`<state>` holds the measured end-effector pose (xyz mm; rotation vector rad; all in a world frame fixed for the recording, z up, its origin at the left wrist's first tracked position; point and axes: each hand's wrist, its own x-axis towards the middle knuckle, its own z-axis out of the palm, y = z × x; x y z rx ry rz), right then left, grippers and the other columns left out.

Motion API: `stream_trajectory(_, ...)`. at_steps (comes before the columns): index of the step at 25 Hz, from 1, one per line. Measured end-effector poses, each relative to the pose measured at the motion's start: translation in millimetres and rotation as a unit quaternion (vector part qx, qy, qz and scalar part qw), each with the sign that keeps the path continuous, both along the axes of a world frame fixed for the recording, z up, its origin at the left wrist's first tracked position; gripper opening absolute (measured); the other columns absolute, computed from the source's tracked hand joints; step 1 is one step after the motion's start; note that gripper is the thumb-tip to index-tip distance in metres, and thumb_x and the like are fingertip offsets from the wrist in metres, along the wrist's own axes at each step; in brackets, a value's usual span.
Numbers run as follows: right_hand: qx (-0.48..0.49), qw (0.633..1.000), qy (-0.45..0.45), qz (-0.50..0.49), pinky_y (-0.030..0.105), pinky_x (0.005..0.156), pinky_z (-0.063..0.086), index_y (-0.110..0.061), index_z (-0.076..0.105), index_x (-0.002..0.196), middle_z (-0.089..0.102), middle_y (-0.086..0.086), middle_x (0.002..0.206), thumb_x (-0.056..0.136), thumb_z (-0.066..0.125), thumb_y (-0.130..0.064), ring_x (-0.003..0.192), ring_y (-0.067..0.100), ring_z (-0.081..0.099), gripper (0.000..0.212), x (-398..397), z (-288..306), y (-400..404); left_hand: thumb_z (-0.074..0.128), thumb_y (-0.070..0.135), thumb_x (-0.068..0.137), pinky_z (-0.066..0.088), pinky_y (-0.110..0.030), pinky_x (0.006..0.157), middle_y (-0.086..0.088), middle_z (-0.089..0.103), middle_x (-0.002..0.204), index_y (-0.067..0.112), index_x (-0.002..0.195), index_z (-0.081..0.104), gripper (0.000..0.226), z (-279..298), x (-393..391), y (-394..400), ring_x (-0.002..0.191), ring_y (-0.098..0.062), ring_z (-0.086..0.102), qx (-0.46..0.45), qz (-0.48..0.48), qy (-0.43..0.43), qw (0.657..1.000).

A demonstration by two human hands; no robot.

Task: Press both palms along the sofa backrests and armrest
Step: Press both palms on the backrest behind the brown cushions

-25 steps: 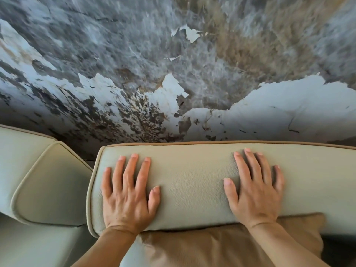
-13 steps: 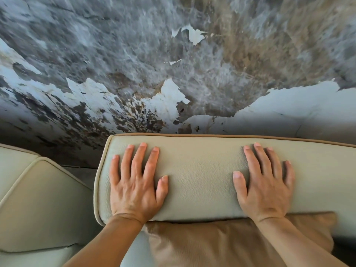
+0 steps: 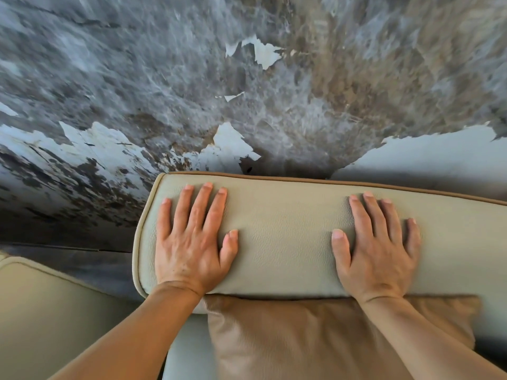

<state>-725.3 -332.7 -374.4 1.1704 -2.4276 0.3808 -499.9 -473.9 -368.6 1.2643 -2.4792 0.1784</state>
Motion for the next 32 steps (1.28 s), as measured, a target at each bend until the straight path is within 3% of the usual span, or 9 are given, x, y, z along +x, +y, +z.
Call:
stream_trajectory(11, -0.014, 1.0, -0.004, -0.019, 0.054, 0.112, 0.013, -0.021, 0.04, 0.14, 0.046, 0.006, 0.146, 0.086, 0.031, -0.053, 0.137, 0.031, 0.035, 0.064, -31, -4, -33, 0.03, 0.049, 0.087, 0.016, -0.058, 0.114, -0.012, 0.044, 0.147, 0.016, 0.142, 0.042, 0.066, -4, -39, -43, 0.137, -0.035, 0.031, -0.015, -0.023, 0.011, 1.0)
stream_trajectory(26, 0.005, 1.0, -0.019, -0.021, 0.054, 0.112, 0.014, -0.021, 0.043, 0.139, 0.045, 0.005, 0.146, 0.087, 0.03, -0.054, 0.137, 0.029, 0.033, 0.063, -27, 1, -29, 0.027, 0.05, 0.089, 0.014, -0.056, 0.115, -0.012, 0.042, 0.147, 0.016, 0.143, 0.038, 0.064, -4, -35, -41, 0.138, -0.035, 0.03, 0.003, -0.034, 0.009, 0.999)
stream_trajectory(29, 0.035, 0.998, -0.055, -0.015, 0.049, 0.114, 0.007, -0.026, 0.039, 0.141, 0.037, 0.0, 0.151, 0.086, 0.027, -0.058, 0.141, 0.024, 0.024, 0.065, -27, 6, -29, 0.022, 0.052, 0.091, 0.01, -0.055, 0.116, -0.01, 0.039, 0.149, 0.018, 0.144, 0.035, 0.064, 0, -33, -40, 0.14, -0.034, 0.026, 0.019, -0.027, -0.005, 0.999)
stream_trajectory(32, 0.108, 0.988, -0.109, -0.018, 0.044, 0.116, -0.001, -0.033, 0.021, 0.148, 0.018, -0.007, 0.159, 0.087, 0.015, -0.063, 0.145, 0.017, 0.006, 0.068, -28, 19, -23, 0.011, 0.054, 0.093, 0.005, -0.053, 0.117, -0.005, 0.026, 0.157, 0.024, 0.149, 0.021, 0.064, 10, -31, -31, 0.145, -0.03, 0.013, 0.05, -0.012, -0.03, 0.998)
